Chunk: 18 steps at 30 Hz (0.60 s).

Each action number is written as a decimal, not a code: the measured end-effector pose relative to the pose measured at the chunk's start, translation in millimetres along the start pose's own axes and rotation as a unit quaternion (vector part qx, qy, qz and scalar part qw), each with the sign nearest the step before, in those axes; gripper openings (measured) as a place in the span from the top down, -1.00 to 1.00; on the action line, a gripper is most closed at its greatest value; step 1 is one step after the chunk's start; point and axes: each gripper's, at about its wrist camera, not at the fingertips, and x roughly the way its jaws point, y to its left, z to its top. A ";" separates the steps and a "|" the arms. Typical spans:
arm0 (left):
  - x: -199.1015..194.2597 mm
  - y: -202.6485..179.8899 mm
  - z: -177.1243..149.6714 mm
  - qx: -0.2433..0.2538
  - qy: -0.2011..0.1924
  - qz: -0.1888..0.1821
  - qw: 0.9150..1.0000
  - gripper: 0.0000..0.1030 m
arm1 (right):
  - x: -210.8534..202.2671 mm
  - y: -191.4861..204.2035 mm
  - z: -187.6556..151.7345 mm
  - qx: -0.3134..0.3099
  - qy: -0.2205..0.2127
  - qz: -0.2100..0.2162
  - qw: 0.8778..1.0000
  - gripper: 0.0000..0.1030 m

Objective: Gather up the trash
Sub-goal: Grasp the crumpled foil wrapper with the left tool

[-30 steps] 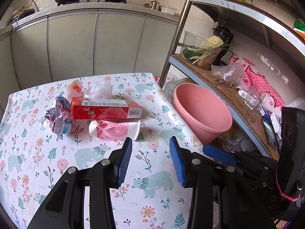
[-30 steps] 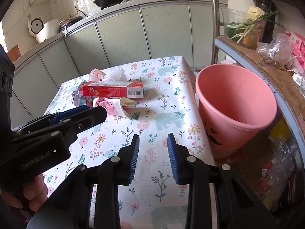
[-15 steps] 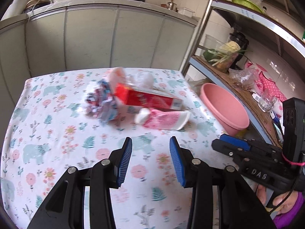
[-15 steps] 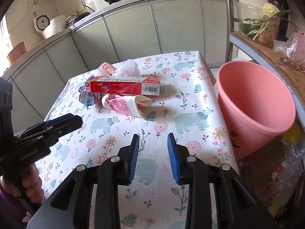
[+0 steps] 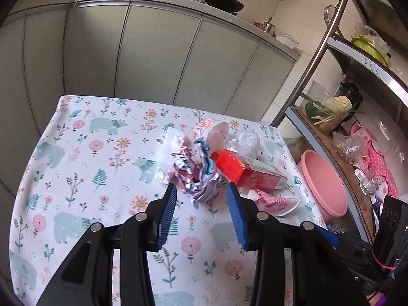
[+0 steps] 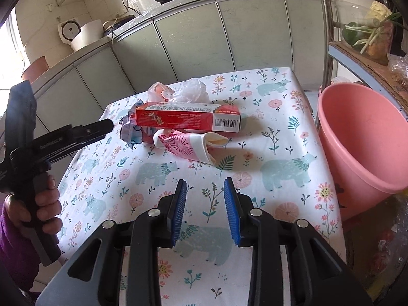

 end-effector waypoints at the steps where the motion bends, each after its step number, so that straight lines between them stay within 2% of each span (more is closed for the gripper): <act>1: 4.6 -3.1 -0.3 0.005 0.005 0.001 1.000 0.22 | 0.3 -0.7 0.4 0.000 0.000 0.001 1.000 0.39; 4: 21.6 -10.3 -2.1 0.012 0.020 0.014 1.000 0.22 | 3.2 -3.8 1.5 0.005 0.002 0.002 1.000 0.39; 9: 39.3 -2.7 0.1 -0.019 0.032 0.019 0.999 0.22 | 8.1 -8.4 2.2 0.008 0.005 0.000 1.000 0.39; 15: 41.7 0.1 3.4 -0.023 0.009 0.020 0.999 0.22 | 15.0 -8.3 6.5 0.004 0.009 0.001 1.000 0.39; 18: 39.2 1.1 2.9 -0.014 0.004 0.017 1.000 0.37 | 19.8 -6.2 10.5 0.002 0.009 0.004 1.000 0.39</act>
